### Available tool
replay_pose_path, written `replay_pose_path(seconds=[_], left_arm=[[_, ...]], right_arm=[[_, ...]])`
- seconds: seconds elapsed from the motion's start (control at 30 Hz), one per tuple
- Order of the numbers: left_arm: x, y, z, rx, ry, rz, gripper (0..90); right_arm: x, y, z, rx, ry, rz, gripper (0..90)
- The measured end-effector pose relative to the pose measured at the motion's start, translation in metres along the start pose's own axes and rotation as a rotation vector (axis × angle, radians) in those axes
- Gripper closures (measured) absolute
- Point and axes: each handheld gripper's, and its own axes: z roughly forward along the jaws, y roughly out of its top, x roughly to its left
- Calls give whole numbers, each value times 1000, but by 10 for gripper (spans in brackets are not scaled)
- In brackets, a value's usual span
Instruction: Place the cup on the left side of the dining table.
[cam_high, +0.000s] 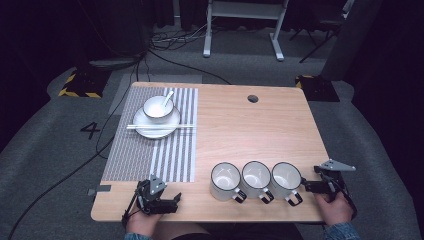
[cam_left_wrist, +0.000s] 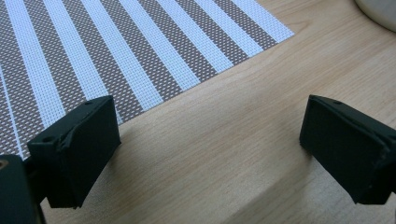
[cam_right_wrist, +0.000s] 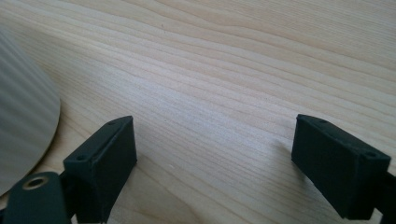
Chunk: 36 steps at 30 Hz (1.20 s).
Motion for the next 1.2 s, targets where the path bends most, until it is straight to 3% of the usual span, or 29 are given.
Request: replay_pose_path(seconds=[0.17,0.27,0.3,0.37,0.43,0.57,0.63,0.7,0.73,0.83,0.93,1.2], left_arm=[[-1,2,0,15,1,-19,59],[1,7,-2,-3,-39,-100,77],[1,7,-2,-3,-39,-100,76],[1,10,-8,-84,-73,-128,66],[1,12,-9,-110,-81,-131,55],[-6,21,-19,-201,-70,-107,54],[-7,22,-22,-210,-77,-95,54],[-14,27,-31,-297,-70,-78,54],[-14,27,-31,-297,-70,-78,54],[-25,34,-39,-356,-75,-55,55],[-30,36,-40,-365,-78,-46,55],[-52,44,-33,-329,-123,13,54]], right_arm=[[0,0,0,1,0,1,141],[0,0,0,0,1,1,141],[0,0,0,0,1,1,141],[0,0,0,1,1,2,141],[0,0,0,0,0,0,141],[0,0,0,2,0,3,141],[0,0,0,2,0,3,141],[0,0,0,2,0,3,141],[0,0,0,2,0,3,141],[0,0,0,2,0,3,141],[0,0,0,2,0,3,141],[0,0,0,2,-3,4,140]])
